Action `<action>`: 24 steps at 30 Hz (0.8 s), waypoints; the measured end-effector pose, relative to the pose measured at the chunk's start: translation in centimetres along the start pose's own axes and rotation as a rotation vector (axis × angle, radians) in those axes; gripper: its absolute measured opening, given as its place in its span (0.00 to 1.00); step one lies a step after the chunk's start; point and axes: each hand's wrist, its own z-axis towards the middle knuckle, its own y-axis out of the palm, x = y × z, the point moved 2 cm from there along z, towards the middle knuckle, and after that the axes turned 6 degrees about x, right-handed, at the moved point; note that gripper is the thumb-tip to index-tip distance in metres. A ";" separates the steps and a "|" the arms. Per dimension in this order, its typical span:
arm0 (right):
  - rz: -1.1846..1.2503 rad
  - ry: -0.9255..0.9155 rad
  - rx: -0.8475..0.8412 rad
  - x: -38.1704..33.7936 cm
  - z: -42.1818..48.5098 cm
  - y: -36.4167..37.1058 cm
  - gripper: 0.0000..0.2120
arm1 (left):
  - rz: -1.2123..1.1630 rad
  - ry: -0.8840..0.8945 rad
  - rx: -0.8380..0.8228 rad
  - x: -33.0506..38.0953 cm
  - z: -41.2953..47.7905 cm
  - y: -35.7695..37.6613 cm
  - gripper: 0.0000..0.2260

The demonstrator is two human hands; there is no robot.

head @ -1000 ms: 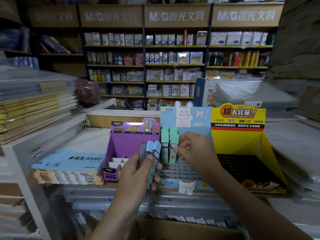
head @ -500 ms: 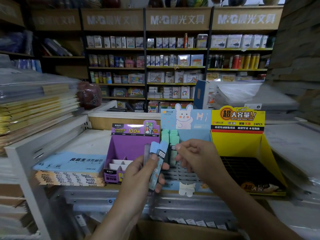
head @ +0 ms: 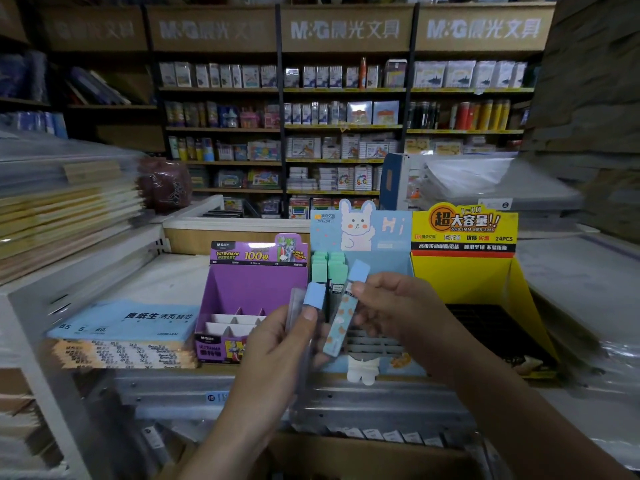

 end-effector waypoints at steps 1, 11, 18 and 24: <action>0.012 -0.022 0.035 -0.3 0.2 -0.6 0.07 | -0.023 0.002 0.015 0.0 0.1 -0.1 0.11; -0.345 -0.345 0.304 -0.9 3.6 -4.2 0.02 | 0.045 0.100 0.076 0.3 0.8 -0.4 0.09; -0.531 -0.476 0.334 -0.2 5.5 -3.2 0.06 | 0.031 0.094 0.098 0.9 0.6 -0.1 0.08; -0.621 -0.483 0.296 0.3 6.4 -2.6 0.04 | 0.025 0.069 0.114 1.0 0.7 -0.5 0.07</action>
